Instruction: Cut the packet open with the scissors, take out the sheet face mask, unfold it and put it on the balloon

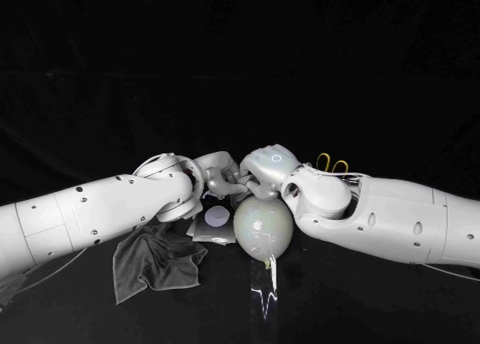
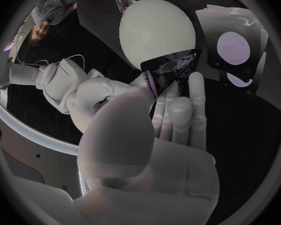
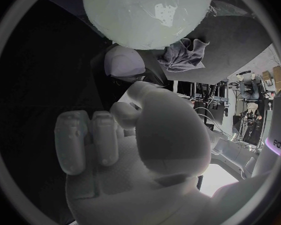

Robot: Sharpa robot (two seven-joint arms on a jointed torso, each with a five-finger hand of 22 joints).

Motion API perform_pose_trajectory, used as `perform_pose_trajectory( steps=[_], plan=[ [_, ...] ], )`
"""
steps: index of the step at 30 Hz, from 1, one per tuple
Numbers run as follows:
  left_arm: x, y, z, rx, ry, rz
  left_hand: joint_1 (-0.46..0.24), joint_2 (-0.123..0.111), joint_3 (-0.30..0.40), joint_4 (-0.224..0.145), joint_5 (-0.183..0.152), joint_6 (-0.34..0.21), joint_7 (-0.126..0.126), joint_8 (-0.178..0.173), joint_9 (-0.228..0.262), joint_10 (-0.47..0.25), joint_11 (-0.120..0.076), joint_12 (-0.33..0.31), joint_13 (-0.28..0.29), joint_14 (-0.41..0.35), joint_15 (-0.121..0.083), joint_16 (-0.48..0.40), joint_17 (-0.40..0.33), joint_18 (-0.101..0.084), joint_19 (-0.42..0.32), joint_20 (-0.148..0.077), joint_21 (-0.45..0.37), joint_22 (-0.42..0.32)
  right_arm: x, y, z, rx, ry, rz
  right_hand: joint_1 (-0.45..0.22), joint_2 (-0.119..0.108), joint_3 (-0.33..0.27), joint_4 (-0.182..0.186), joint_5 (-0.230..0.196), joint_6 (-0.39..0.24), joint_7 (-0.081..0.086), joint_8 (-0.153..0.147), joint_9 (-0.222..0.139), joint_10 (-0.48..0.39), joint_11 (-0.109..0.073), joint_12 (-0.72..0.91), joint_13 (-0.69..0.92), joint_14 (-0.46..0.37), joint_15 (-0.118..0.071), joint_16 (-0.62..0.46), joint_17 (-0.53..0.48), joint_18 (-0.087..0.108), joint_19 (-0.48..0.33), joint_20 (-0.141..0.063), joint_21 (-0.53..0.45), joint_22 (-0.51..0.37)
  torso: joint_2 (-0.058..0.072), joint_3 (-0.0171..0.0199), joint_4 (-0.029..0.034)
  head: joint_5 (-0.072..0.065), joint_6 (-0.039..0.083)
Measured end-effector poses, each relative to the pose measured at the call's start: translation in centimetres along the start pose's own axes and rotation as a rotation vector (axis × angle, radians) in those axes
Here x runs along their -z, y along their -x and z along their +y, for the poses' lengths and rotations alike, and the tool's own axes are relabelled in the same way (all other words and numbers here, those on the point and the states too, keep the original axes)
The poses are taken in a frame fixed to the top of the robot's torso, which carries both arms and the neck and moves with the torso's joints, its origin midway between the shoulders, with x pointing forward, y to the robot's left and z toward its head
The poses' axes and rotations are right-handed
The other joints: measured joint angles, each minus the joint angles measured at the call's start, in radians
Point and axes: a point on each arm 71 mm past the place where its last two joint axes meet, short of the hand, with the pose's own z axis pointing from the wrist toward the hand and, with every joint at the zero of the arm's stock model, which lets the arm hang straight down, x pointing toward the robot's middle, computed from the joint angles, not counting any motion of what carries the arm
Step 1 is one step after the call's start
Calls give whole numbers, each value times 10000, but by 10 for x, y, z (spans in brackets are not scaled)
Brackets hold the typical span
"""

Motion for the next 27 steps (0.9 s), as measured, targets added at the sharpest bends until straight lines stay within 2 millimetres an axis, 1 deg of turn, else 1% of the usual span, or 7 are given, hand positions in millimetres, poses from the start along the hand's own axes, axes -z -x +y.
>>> perform_pose_trajectory(
  steps=[10,18,19,21,23,24,27],
  plan=[
    [0,-1,-3,-37,-106,41,230,149,1669,-394,-75,488,-188,405,72,591,-155,87,-53,277,-267,337,399,-6,-17,-128,462,257,3,1,1,-28,12,-6,2,1,27,-27,-37,1,0,1,0,0,0,19,0,0,0,9,-8,0,-1,1,-8,5,-1,1,-1,54,5],
    [0,-1,-5,-10,-191,20,-161,-55,2675,-608,-40,600,-274,582,75,821,-108,145,-9,542,-326,611,755,42,-32,-219,836,479,5,1,-2,-116,6,-111,-117,76,178,124,6,-237,63,2,6,0,0,46,3,0,0,9,-5,0,-17,16,-10,8,-2,-3,-6,68,-17],
    [1,0,-5,-5,-197,5,-207,-88,2714,-602,-40,607,-280,588,75,821,-108,146,-2,554,-337,636,806,42,-32,-218,869,491,6,1,-3,-149,-1,-149,-274,44,191,141,18,-458,130,-40,401,1,0,93,4,1,1,8,-5,-1,-17,16,-10,8,-2,-4,-6,72,-19],
    [1,0,-5,2,-200,-14,-337,-139,2951,-774,-40,609,-281,668,75,893,-110,164,10,638,-349,697,884,42,6,-255,961,547,7,2,-5,-250,-36,-274,-724,-134,34,348,97,-908,355,-369,972,1,1,570,146,37,37,8,1,0,-17,16,-10,8,-3,-5,-6,74,-20],
    [1,0,-3,6,-173,-19,-482,-192,3144,-884,-40,629,-261,670,75,938,-133,163,-6,669,-378,709,929,42,20,-270,1029,576,9,4,-8,-404,-81,-510,-1048,-442,-203,499,98,-1362,528,-765,855,232,-227,2050,3932,90,120,8,1,0,4,38,-222,8,-4,-6,-6,75,-13],
    [1,0,-3,11,-161,-20,-506,-216,3167,-883,-40,643,-265,670,75,964,-107,163,-10,709,-382,747,951,42,20,-270,1068,593,10,5,-9,-488,-87,-645,-1153,-562,-292,531,85,-1605,608,-957,760,234,-229,2170,5137,82,193,6,1,1,4,106,-316,8,-4,-6,-5,80,-12],
    [2,-1,-3,25,-159,-32,-648,-253,3376,-1091,-40,680,-279,670,74,1002,-140,163,-33,743,-381,765,989,40,56,-306,1121,633,13,10,-11,-830,-41,-1180,-1112,-890,-491,702,85,-2221,801,-1489,504,237,-226,2195,5895,88,344,2,1,0,30,251,-772,7,-4,-6,-1,96,-5]
  ],
)
